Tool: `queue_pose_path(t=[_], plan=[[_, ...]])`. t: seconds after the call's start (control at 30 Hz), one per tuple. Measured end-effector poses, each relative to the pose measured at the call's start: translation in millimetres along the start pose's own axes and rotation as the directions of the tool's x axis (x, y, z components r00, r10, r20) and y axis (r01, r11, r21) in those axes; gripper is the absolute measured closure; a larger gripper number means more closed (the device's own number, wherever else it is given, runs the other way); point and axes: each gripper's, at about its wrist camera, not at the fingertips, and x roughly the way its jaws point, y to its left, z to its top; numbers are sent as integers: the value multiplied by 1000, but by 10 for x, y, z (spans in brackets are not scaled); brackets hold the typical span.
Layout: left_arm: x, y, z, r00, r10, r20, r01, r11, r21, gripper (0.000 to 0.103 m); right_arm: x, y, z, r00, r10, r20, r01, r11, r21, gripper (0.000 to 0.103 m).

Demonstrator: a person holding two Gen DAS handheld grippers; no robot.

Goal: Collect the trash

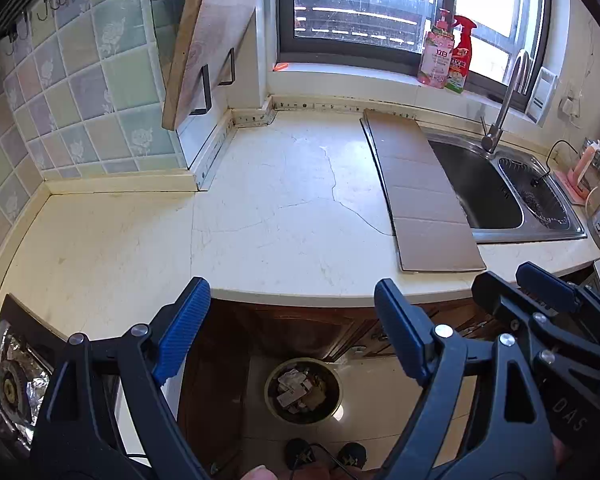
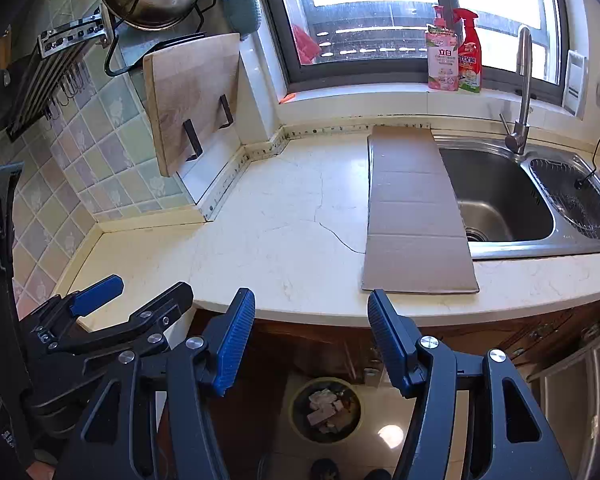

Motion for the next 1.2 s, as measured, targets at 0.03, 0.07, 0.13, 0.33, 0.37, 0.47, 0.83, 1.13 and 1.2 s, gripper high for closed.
queue_pose_path(t=[0.03,0.07,0.13,0.33,0.37,0.47,0.83,1.13,1.2], plan=[[-1,7,4,1000,-1,3,1,1000,-1,21,-4,17,1,1000,-2,3,2,1000,0,43],[-3,8,5,1000,-1,6,1,1000,-2,21,-9,26,3,1000,-2,5,2,1000,-1,43],[-3,9,8,1000,0,10,0,1000,-1,21,-14,49,2,1000,-6,11,6,1000,-3,43],[11,22,34,1000,0,15,0,1000,8,21,-16,78,8,1000,-19,22,19,1000,4,43],[7,16,32,1000,0,16,-1,1000,9,21,-16,79,8,1000,-21,23,21,1000,5,43],[4,14,36,1000,0,17,0,1000,11,21,-17,94,6,999,-27,28,27,1000,8,43],[5,14,38,1000,2,18,-2,1000,11,22,-17,88,5,999,-28,30,27,1000,6,43],[43,95,50,1000,0,11,0,1000,12,23,3,118,15,999,-29,27,29,1000,7,43],[44,96,50,1000,0,12,0,1000,13,23,5,119,14,999,-28,28,28,1000,8,43]])
